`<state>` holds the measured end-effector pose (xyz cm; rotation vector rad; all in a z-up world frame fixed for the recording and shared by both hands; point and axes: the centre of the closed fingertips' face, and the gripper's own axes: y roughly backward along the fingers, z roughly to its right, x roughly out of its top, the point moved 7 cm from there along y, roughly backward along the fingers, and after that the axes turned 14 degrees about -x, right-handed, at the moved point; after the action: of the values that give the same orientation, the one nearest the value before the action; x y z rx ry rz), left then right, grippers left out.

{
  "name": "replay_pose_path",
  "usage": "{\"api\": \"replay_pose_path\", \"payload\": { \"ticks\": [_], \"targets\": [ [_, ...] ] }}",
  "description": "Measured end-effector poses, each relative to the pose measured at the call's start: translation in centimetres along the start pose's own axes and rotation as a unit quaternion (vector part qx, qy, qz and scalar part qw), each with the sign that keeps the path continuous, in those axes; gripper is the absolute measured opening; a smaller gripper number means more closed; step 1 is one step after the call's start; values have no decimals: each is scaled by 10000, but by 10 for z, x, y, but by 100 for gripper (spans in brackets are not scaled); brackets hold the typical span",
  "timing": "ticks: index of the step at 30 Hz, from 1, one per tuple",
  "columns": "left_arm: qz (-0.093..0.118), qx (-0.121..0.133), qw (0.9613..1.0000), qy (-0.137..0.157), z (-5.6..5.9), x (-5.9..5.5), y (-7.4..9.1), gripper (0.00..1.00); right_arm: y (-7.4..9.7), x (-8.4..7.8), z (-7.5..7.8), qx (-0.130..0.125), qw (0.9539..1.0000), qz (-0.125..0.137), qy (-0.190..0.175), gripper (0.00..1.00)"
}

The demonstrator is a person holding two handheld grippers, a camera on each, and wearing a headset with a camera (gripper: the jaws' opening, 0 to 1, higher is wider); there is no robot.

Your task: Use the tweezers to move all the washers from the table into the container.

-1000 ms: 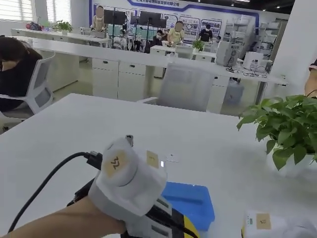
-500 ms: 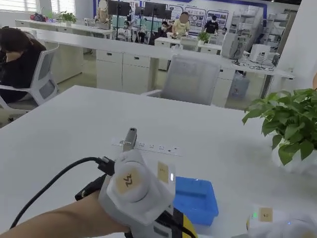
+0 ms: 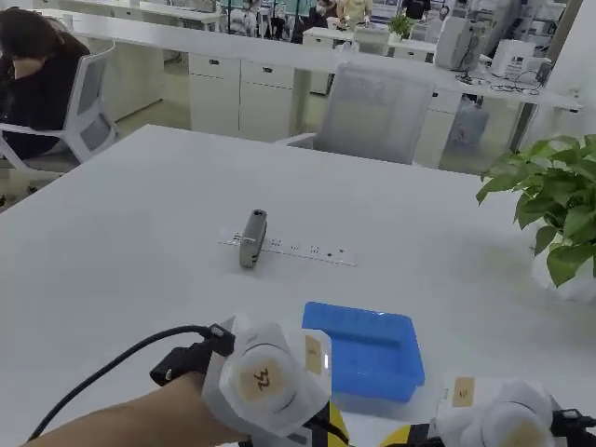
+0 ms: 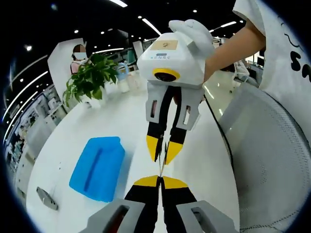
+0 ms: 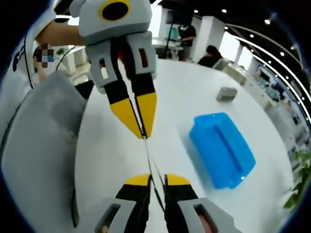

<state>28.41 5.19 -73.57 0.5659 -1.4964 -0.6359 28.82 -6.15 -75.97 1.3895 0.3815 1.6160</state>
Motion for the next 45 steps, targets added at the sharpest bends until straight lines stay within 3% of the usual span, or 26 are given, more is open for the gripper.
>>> {"api": "replay_pose_path", "payload": {
  "ticks": [3,4,6,9,15,26,30,33,35,38,40,42,43,44,45],
  "targets": [
    [-161,48,9999,21,-6,-12,-12,0,-9,-5,3,5,10000,-80,29,7],
    [-321,40,9995,37,-8,-18,-15,0,-13,-7,5,19,9999,-151,-65,7],
    [-380,42,9993,33,-12,-23,-19,0,-18,-9,7,47,9997,-179,-181,6],
    [-296,-67,9992,255,-16,-29,-23,0,-27,-14,4,69,9996,-230,-155,6],
    [-420,-198,9984,316,-18,-39,-33,0,-34,-21,0,134,9994,-311,-84,6],
    [-639,-386,9959,507,-22,-53,-44,0,-39,-24,-7,18,9995,-258,-170,6],
    [-614,-390,9954,619,-20,-56,-46,0,-41,-24,-7,-2,9990,-289,-338,7],
    [-701,-350,9953,577,-20,-59,-47,0,-42,-23,-8,-66,9967,-420,-693,8],
    [-563,-341,9952,724,-20,-58,-49,0,-41,-22,-9,-56,9961,-447,-759,10],
    [-547,-342,9956,673,-20,-58,-49,0,-38,-24,-11,-143,9933,-534,-1019,18],
    [-561,-167,9949,823,-23,-58,-47,5,-32,-26,-9,-319,9904,-517,-1240,19],
    [-577,-119,9911,1196,-25,-59,-45,14,-22,-29,-6,-541,9841,-449,-1629,21],
    [-563,-226,9872,1475,-24,-61,-43,16,-14,-31,-5,-675,9766,-389,-2004,22],
    [-410,-139,9857,1631,-26,-60,-42,20,-10,-32,-4,-739,9711,-328,-2245,25],
    [-405,-9,9813,1882,-25,-64,-39,26,-2,-35,-4,-791,9613,-289,-2623,28]
  ]
}}
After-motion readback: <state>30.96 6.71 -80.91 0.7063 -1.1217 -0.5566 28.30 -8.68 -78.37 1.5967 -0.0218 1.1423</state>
